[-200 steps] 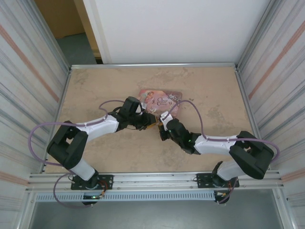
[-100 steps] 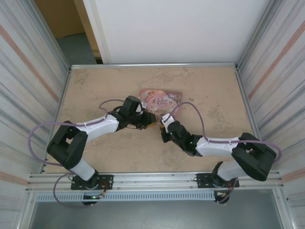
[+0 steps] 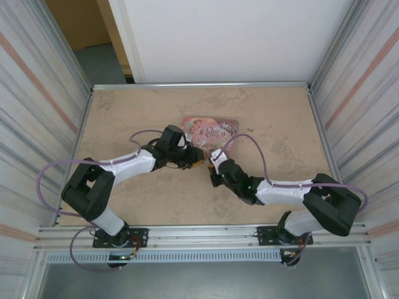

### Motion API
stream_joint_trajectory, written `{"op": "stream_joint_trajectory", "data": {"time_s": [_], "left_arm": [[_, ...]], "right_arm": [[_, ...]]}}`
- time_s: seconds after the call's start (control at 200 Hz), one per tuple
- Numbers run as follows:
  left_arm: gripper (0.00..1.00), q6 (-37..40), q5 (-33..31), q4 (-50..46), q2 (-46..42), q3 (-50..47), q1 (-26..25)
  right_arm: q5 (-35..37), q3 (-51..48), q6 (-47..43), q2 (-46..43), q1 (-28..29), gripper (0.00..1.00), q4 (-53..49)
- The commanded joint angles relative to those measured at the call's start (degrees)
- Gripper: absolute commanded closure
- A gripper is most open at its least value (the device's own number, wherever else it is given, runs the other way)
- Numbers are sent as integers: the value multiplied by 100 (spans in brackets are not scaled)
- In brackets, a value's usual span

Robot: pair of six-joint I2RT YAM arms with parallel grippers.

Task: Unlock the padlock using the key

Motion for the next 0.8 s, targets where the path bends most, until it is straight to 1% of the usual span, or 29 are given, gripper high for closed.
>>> {"op": "stream_joint_trajectory", "data": {"time_s": [0.0,0.356,0.797], "left_arm": [[95,-30,259,164,-214,202,24],[95,-30,263,175,-215,167,19],[95,-39,272,170,-215,169,23]], "right_arm": [[166,79,-5,-21,48,100,163],[-5,115,-5,51,56,100,229],[11,136,26,153,71,100,297]]}}
